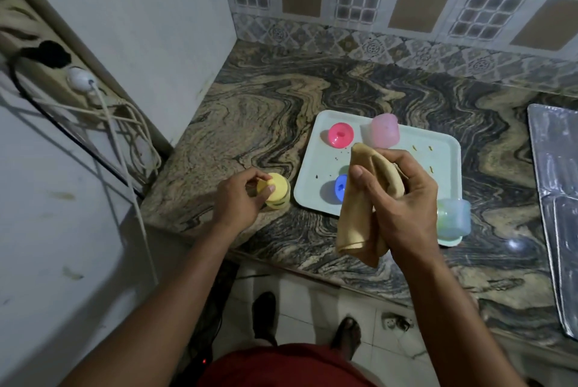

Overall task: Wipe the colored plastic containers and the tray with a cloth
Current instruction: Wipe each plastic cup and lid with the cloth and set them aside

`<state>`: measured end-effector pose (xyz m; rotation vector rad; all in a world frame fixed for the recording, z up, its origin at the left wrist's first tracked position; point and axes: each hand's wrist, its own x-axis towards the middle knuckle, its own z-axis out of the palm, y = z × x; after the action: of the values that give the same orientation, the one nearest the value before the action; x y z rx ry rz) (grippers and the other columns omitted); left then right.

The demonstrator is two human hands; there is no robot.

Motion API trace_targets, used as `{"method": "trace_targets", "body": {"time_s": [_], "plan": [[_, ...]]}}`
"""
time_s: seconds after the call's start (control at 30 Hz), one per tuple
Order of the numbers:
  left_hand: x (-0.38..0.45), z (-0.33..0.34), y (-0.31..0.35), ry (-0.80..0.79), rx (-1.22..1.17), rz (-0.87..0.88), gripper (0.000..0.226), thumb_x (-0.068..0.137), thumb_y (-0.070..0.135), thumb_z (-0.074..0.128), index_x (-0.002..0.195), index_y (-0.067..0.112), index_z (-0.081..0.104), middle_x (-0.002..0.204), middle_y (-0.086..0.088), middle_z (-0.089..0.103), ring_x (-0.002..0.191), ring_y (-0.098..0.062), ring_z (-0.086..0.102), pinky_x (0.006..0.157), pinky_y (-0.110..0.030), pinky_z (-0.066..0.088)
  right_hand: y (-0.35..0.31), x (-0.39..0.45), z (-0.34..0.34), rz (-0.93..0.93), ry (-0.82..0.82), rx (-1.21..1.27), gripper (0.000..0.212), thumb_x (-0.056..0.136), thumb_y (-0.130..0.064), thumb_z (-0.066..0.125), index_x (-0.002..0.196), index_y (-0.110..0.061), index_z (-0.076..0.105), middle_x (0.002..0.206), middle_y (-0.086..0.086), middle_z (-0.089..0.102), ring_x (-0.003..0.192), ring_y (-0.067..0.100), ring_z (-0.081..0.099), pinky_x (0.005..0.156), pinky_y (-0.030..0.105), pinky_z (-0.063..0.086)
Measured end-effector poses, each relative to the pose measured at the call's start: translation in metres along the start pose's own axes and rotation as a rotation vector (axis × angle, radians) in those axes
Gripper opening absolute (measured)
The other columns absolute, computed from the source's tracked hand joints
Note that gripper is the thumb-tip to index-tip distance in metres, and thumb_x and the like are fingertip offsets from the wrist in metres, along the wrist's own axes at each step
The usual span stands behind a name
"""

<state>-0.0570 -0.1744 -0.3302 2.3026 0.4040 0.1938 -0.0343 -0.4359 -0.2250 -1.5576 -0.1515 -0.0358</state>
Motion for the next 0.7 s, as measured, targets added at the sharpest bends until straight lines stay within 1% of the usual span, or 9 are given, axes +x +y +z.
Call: {"method": "trace_targets", "body": {"time_s": [0.03, 0.1, 0.2, 0.27, 0.4, 0.5, 0.63, 0.7], "plan": [[0.001, 0.002, 0.0, -0.006, 0.017, -0.004, 0.013, 0.091, 0.033, 0.08, 0.101, 0.025, 0.076, 0.103, 0.002, 0.079, 0.092, -0.018, 0.074, 0.074, -0.043, 0.063, 0.002, -0.001, -0.001, 0.0, 0.001, 0.003, 0.018, 0.088, 0.003, 0.076, 0.103, 0.0, 0.067, 0.079, -0.015, 0.072, 0.069, -0.007, 0.066, 0.064, 0.011, 0.052], [0.002, 0.005, 0.0, -0.012, 0.038, -0.011, 0.014, 0.09, 0.033, 0.081, 0.102, 0.027, 0.076, 0.1, 0.002, 0.078, 0.091, -0.019, 0.073, 0.072, -0.041, 0.062, 0.003, -0.002, -0.002, -0.01, 0.007, -0.018, 0.019, 0.087, 0.002, 0.077, 0.104, 0.003, 0.067, 0.078, -0.018, 0.072, 0.069, -0.008, 0.066, 0.064, 0.01, 0.051], [0.002, 0.006, 0.002, -0.016, 0.045, -0.003, 0.013, 0.091, 0.031, 0.081, 0.101, 0.024, 0.076, 0.096, 0.0, 0.077, 0.088, -0.02, 0.072, 0.071, -0.038, 0.06, 0.005, -0.003, -0.004, -0.005, 0.017, -0.054, 0.021, 0.087, -0.007, 0.08, 0.105, -0.002, 0.069, 0.088, -0.009, 0.072, 0.078, -0.003, 0.066, 0.072, 0.014, 0.051], [0.003, 0.006, 0.003, -0.014, 0.046, -0.007, 0.013, 0.09, 0.03, 0.081, 0.101, 0.024, 0.076, 0.096, 0.0, 0.076, 0.088, -0.02, 0.071, 0.07, -0.037, 0.059, 0.006, -0.004, -0.004, 0.003, 0.012, -0.071, 0.022, 0.087, -0.009, 0.081, 0.105, -0.004, 0.07, 0.091, -0.004, 0.073, 0.081, 0.0, 0.066, 0.074, 0.016, 0.052], [0.006, 0.005, 0.008, -0.006, 0.079, 0.007, 0.013, 0.088, 0.028, 0.082, 0.099, 0.025, 0.076, 0.096, -0.001, 0.076, 0.086, -0.022, 0.07, 0.068, -0.039, 0.059, 0.007, -0.007, -0.003, 0.01, -0.008, -0.082, 0.023, 0.087, -0.009, 0.081, 0.106, -0.005, 0.07, 0.094, -0.002, 0.073, 0.083, 0.002, 0.067, 0.075, 0.017, 0.053], [0.007, 0.007, 0.012, -0.006, 0.117, 0.005, 0.015, 0.088, 0.027, 0.082, 0.101, 0.022, 0.075, 0.101, -0.004, 0.075, 0.089, -0.024, 0.069, 0.068, -0.04, 0.058, 0.009, -0.008, -0.004, 0.015, -0.008, -0.093, 0.024, 0.086, -0.009, 0.082, 0.106, -0.004, 0.07, 0.095, -0.001, 0.074, 0.083, 0.001, 0.068, 0.075, 0.017, 0.053], [0.008, 0.008, 0.015, -0.023, 0.148, 0.017, 0.016, 0.089, 0.028, 0.081, 0.102, 0.022, 0.073, 0.101, -0.004, 0.075, 0.091, -0.025, 0.069, 0.071, -0.043, 0.06, 0.011, -0.009, -0.005, 0.026, 0.0, -0.104, 0.024, 0.086, -0.01, 0.083, 0.106, -0.005, 0.07, 0.096, -0.001, 0.074, 0.084, 0.002, 0.069, 0.077, 0.019, 0.054], [0.01, 0.009, 0.017, -0.025, 0.173, 0.029, 0.017, 0.089, 0.029, 0.081, 0.102, 0.021, 0.072, 0.1, -0.003, 0.076, 0.09, -0.025, 0.069, 0.071, -0.042, 0.059, 0.012, -0.01, -0.006, 0.033, 0.003, -0.104, 0.024, 0.086, -0.01, 0.082, 0.106, -0.005, 0.07, 0.097, -0.001, 0.074, 0.085, 0.002, 0.069, 0.077, 0.019, 0.055]]}}
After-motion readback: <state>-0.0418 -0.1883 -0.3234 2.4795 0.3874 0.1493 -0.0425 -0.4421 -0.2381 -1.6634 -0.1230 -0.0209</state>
